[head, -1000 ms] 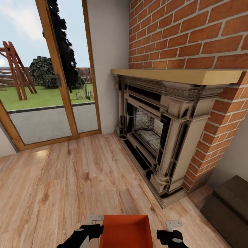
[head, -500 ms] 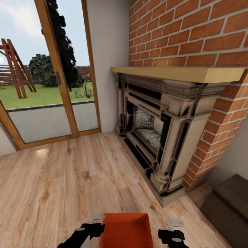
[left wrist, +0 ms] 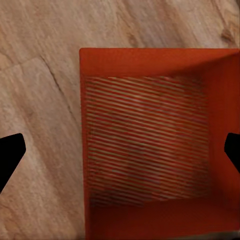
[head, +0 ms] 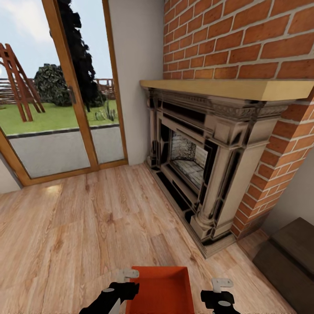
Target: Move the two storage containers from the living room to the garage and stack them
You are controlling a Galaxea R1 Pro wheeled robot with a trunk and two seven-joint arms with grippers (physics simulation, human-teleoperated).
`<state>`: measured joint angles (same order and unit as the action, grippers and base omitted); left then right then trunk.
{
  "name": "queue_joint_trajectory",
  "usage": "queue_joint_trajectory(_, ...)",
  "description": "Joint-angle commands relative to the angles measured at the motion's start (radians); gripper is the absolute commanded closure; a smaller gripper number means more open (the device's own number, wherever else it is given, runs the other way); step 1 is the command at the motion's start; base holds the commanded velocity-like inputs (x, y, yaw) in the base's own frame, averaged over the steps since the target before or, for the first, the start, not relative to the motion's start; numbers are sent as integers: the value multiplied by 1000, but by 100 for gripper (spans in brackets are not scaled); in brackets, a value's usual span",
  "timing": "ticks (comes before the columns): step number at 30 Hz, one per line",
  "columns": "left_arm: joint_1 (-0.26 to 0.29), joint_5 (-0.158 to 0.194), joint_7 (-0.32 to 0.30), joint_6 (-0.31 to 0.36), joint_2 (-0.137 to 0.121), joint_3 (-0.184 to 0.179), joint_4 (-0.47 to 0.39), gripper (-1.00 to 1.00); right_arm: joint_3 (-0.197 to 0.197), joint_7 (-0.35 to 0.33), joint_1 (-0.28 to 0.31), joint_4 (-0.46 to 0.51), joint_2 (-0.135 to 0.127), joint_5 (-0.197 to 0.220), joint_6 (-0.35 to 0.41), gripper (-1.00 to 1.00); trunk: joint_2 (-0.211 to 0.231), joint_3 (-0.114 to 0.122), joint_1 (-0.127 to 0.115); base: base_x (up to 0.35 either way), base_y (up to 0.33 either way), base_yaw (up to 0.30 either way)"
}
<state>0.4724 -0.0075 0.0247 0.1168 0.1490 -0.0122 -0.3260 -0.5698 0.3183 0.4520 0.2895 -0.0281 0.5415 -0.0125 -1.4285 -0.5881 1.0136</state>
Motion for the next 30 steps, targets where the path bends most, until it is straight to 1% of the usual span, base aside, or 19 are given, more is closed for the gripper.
queue_joint_trajectory(1,0,-1,3,6,0,-2,-2,-100,-9,5,1,2,-1,10,-1,-100,-1,-3,0,0,0,0)
queue_joint_trajectory(30,2,-1,8,1,-6,-2,-3,-100,-9,0,1,3,-8,11,-1,-100,-1,-50,0,0,0,0)
